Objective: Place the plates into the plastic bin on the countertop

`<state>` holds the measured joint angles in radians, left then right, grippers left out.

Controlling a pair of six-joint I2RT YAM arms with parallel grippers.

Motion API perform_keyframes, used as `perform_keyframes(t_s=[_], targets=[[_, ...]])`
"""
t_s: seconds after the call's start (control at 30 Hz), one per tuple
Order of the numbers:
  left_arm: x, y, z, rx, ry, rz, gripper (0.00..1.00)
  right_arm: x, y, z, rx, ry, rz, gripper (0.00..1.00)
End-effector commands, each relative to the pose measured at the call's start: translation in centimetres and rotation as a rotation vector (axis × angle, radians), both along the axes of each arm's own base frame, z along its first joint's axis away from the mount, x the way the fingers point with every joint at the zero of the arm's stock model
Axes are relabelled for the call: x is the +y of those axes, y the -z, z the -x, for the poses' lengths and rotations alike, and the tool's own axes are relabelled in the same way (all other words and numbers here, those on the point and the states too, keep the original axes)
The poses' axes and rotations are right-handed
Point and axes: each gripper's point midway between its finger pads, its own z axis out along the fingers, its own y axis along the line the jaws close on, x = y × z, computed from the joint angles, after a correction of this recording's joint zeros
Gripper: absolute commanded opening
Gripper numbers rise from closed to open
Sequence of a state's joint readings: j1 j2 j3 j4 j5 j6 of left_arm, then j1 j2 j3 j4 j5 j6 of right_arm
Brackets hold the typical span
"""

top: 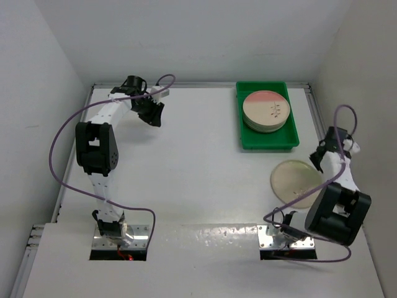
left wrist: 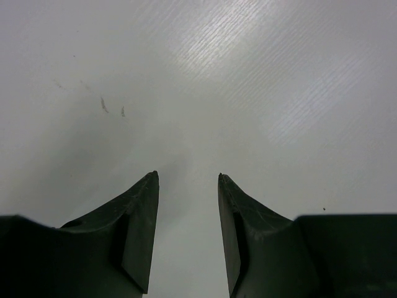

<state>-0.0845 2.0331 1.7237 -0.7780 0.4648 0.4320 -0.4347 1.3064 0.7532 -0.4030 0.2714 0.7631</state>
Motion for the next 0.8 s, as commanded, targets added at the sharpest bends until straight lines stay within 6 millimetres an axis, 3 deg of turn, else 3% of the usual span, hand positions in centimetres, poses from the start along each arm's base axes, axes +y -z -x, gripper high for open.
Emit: perform_keyframes(t_s=[0.0, 0.03, 0.1, 0.13, 0.17, 0.37, 0.47, 0.67, 0.77], targets=[[-1.3, -2.2, -0.3, -0.059, 0.029, 0.035, 0.46, -1.6, 3.8, 4.3, 0.132, 0.155, -0.048, 0.02], [-1.3, -1.6, -0.3, -0.046, 0.029, 0.034, 0.46, -3.0, 3.9, 5.4, 0.171, 0.208, -0.018, 0.00], [-1.5, -2.0, -0.5, -0.055, 0.034, 0.044, 0.46, -4.4, 3.8, 5.1, 0.237, 0.200, 0.011, 0.00], [-1.5, -2.0, -0.5, -0.055, 0.034, 0.044, 0.46, -5.3, 4.7, 6.1, 0.327, 0.226, 0.045, 0.00], [-1.5, -2.0, -0.5, -0.055, 0.034, 0.044, 0.46, -6.2, 3.4, 5.7, 0.349, 0.237, 0.063, 0.00], [-1.4, -1.9, 0.5, -0.049, 0.041, 0.039, 0.46, -9.1, 2.6, 7.7, 0.524, 0.291, 0.212, 0.00], [-1.2, -2.3, 0.5, -0.058, 0.037, 0.032, 0.46, -9.3, 2.8, 8.5, 0.587, 0.266, 0.247, 0.00], [-1.2, -2.3, 0.2, -0.060, 0.037, 0.032, 0.46, -7.7, 7.3, 9.5, 0.717, 0.090, 0.162, 0.00], [-1.3, -2.6, 0.0, -0.069, 0.037, 0.033, 0.46, -6.5, 8.0, 8.7, 0.770, -0.026, 0.124, 0.00]])
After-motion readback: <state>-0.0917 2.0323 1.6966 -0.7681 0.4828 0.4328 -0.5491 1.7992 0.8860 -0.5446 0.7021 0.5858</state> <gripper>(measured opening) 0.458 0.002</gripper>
